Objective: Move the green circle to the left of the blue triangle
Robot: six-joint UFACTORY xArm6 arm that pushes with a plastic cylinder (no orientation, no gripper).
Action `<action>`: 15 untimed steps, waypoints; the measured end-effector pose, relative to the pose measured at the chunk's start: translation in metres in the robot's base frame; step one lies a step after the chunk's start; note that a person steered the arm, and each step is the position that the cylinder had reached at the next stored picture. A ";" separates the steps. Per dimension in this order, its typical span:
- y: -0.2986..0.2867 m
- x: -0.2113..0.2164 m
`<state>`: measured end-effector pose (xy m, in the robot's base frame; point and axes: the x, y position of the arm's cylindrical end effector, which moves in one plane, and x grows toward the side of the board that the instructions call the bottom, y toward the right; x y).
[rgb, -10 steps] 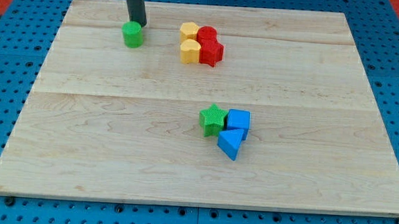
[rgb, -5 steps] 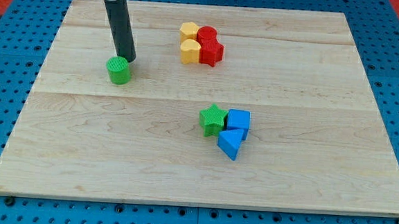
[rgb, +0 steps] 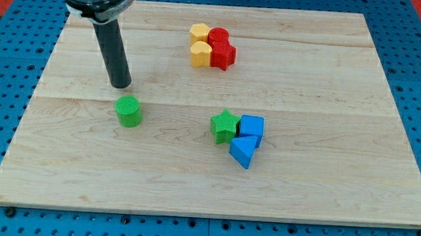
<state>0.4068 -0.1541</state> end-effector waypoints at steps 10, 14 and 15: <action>0.117 0.156; 0.136 0.158; 0.103 0.175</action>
<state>0.5822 -0.0515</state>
